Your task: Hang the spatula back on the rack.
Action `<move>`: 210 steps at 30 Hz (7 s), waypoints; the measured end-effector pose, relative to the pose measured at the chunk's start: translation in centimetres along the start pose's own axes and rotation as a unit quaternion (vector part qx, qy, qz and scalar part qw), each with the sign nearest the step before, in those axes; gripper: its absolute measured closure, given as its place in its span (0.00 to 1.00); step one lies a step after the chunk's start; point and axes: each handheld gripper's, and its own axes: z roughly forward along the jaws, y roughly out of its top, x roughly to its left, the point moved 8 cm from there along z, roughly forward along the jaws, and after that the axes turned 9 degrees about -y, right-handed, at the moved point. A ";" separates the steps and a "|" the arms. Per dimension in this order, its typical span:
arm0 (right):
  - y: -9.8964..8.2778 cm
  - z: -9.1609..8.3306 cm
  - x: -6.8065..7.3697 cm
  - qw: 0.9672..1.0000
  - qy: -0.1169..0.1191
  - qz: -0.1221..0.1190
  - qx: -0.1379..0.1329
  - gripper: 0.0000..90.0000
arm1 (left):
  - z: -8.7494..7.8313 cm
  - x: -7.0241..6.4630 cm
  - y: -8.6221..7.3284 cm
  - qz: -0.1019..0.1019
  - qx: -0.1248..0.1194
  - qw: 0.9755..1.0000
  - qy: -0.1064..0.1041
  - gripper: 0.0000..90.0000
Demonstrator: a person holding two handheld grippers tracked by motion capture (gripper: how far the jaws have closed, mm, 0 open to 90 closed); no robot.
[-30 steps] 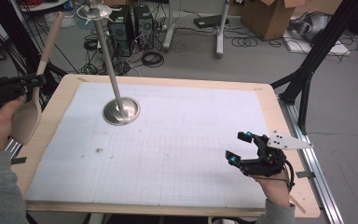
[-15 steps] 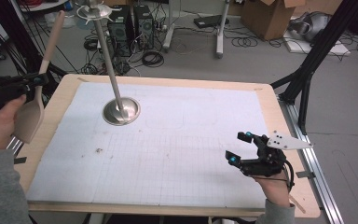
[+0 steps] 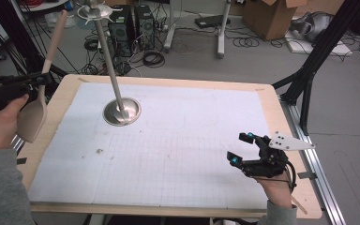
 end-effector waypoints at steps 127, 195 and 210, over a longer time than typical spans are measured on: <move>-0.4 -0.4 0.6 1.000 -0.008 -0.019 0.019 0.15 | 10.1 0.5 -2.8 0.039 0.066 0.996 0.050 0.67; 0.4 0.2 -0.1 1.000 -0.014 -0.009 0.004 0.15 | 0.8 -7.7 -12.0 0.068 0.033 0.997 0.009 0.07; 0.8 -0.4 -0.7 0.999 -0.043 -0.015 -0.018 0.15 | -0.1 -8.4 -13.0 0.062 0.034 0.998 0.002 0.07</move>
